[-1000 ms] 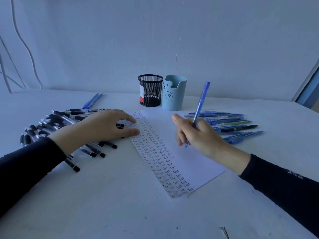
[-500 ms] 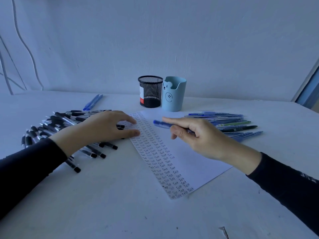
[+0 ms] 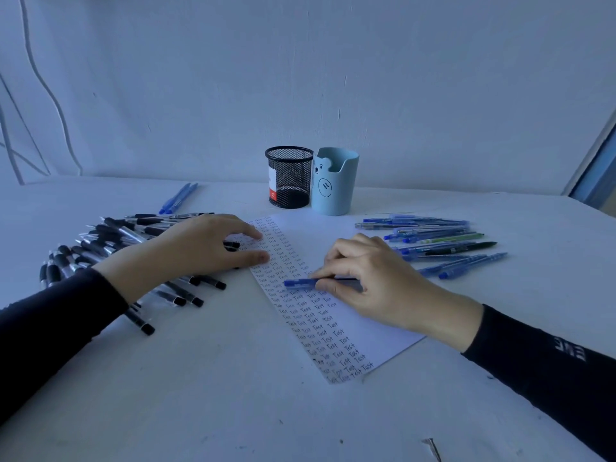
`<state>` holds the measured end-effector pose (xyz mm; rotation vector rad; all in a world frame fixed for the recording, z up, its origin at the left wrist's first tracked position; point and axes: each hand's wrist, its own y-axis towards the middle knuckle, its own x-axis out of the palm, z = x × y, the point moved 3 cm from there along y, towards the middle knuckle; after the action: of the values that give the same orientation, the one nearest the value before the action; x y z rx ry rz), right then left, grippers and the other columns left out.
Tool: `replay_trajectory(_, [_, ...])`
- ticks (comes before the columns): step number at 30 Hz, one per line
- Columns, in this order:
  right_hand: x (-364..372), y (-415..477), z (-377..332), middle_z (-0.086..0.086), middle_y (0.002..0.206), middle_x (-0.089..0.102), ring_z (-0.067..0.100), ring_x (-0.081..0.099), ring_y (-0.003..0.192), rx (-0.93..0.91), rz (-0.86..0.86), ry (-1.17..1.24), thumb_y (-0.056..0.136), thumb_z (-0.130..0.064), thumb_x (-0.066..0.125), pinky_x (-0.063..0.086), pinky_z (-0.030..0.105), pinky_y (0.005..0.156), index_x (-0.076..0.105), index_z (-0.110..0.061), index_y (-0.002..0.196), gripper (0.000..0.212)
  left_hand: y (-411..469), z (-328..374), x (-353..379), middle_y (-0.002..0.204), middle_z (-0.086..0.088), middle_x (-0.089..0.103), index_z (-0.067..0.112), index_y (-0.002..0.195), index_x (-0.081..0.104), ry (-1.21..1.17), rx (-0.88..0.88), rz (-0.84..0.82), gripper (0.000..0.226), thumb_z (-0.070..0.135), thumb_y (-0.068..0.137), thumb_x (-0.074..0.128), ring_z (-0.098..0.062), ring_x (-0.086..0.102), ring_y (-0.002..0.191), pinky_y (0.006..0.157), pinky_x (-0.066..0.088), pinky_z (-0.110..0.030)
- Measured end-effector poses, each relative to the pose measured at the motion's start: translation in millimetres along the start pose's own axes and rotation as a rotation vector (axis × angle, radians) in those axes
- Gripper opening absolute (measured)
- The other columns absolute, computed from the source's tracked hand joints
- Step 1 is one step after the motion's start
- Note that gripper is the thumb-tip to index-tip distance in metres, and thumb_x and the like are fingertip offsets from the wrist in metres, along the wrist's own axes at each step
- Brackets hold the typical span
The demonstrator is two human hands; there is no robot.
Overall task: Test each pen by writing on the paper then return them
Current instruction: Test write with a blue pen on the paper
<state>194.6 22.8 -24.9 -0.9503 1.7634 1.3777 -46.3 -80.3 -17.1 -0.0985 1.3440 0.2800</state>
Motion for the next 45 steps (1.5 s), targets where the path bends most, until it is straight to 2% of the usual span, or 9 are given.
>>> replay_trajectory(9, [2, 2, 6, -0.012, 0.093, 0.06, 0.01, 0.044, 0.081, -0.104, -0.024, -0.162, 0.094, -0.048, 0.043, 0.038, 0.034, 0.076, 0.074, -0.033, 0.111, 0.039, -1, 3, -2, 0.135, 0.023, 0.053, 0.05, 0.121, 0.057, -0.011, 0.017, 0.017, 0.082, 0.096, 0.057, 0.034, -0.004, 0.051, 0.118, 0.099, 0.041, -0.03])
replay_trajectory(15, [-38, 8, 70, -0.006, 0.1, 0.063, 0.02, 0.051, 0.093, 0.21, 0.053, -0.154, 0.095, -0.037, 0.059, 0.041, 0.041, 0.087, 0.073, -0.028, 0.114, 0.026, -2, 3, -3, 0.126, 0.026, 0.056, 0.05, 0.116, 0.06, 0.019, 0.066, 0.076, 0.073, 0.093, 0.062, 0.038, -0.002, 0.054, 0.113, 0.097, 0.046, -0.031])
replay_trajectory(20, [-54, -3, 106, -0.013, 0.104, 0.053, 0.013, 0.037, 0.101, 0.357, -0.12, -0.333, 0.096, -0.037, 0.058, 0.029, 0.031, 0.09, 0.069, -0.035, 0.119, 0.025, -8, 40, -2, 0.105, 0.021, 0.067, 0.043, 0.106, 0.07, -0.194, 0.289, 0.141, 0.048, 0.075, 0.076, 0.052, 0.005, 0.059, 0.095, 0.076, 0.046, -0.007])
replay_trajectory(24, [-55, -2, 109, -0.013, 0.105, 0.054, 0.008, 0.031, 0.096, 0.347, -0.131, -0.356, 0.096, -0.036, 0.059, 0.025, 0.027, 0.084, 0.072, -0.035, 0.113, 0.021, -13, 69, 8, 0.088, 0.015, 0.069, 0.034, 0.102, 0.075, -0.268, 0.36, 0.066, 0.039, 0.06, 0.073, 0.064, -0.003, 0.064, 0.083, 0.067, 0.046, -0.009])
replay_trajectory(29, [-50, 0, 101, -0.005, 0.099, 0.06, 0.017, 0.047, 0.101, 0.306, -0.007, -0.269, 0.097, -0.028, 0.056, 0.037, 0.033, 0.086, 0.07, -0.029, 0.106, 0.016, -14, 69, 4, 0.08, 0.009, 0.069, 0.023, 0.093, 0.079, -0.282, 0.439, 0.205, 0.022, 0.038, 0.078, 0.079, -0.008, 0.064, 0.071, 0.063, 0.046, -0.008])
replay_trajectory(34, [-49, 4, 79, -0.007, 0.089, 0.061, 0.021, 0.049, 0.088, 0.224, 0.036, -0.195, 0.101, -0.032, 0.043, 0.04, 0.038, 0.078, 0.056, -0.03, 0.114, 0.018, -12, 32, -51, 0.078, 0.007, 0.067, 0.035, 0.087, 0.073, -0.396, 0.226, 0.639, 0.009, 0.029, 0.081, 0.075, -0.01, 0.064, 0.069, 0.07, 0.054, -0.022])
replay_trajectory(37, [-46, 7, 61, -0.008, 0.088, 0.053, 0.017, 0.05, 0.082, 0.215, 0.025, -0.074, 0.099, -0.044, 0.033, 0.038, 0.036, 0.077, 0.054, -0.039, 0.114, 0.026, -8, -11, -80, 0.067, 0.017, 0.064, 0.038, 0.081, 0.07, -0.361, -0.05, 0.849, 0.004, 0.037, 0.083, 0.074, 0.005, 0.059, 0.062, 0.059, 0.045, -0.008])
replay_trajectory(41, [-35, 10, 37, -0.012, 0.083, 0.058, 0.002, 0.051, 0.083, 0.215, 0.001, -0.077, 0.086, -0.074, 0.029, 0.033, 0.035, 0.088, 0.054, -0.043, 0.105, 0.045, 13, -57, -76, 0.058, 0.004, 0.064, 0.012, 0.08, 0.077, -0.217, -0.316, 0.689, 0.019, 0.031, 0.084, 0.074, -0.006, 0.053, 0.05, 0.058, 0.044, -0.021])
replay_trajectory(45, [-34, 6, 29, -0.01, 0.057, 0.042, 0.006, 0.051, 0.065, 0.246, 0.041, 0.215, 0.076, -0.074, 0.056, 0.038, 0.022, 0.07, 0.053, -0.036, 0.096, 0.044, 34, -73, -52, 0.046, -0.007, 0.05, 0.011, 0.048, 0.058, -0.013, -0.399, 0.48, 0.037, 0.017, 0.082, 0.072, -0.019, 0.044, 0.047, 0.052, 0.032, -0.025])
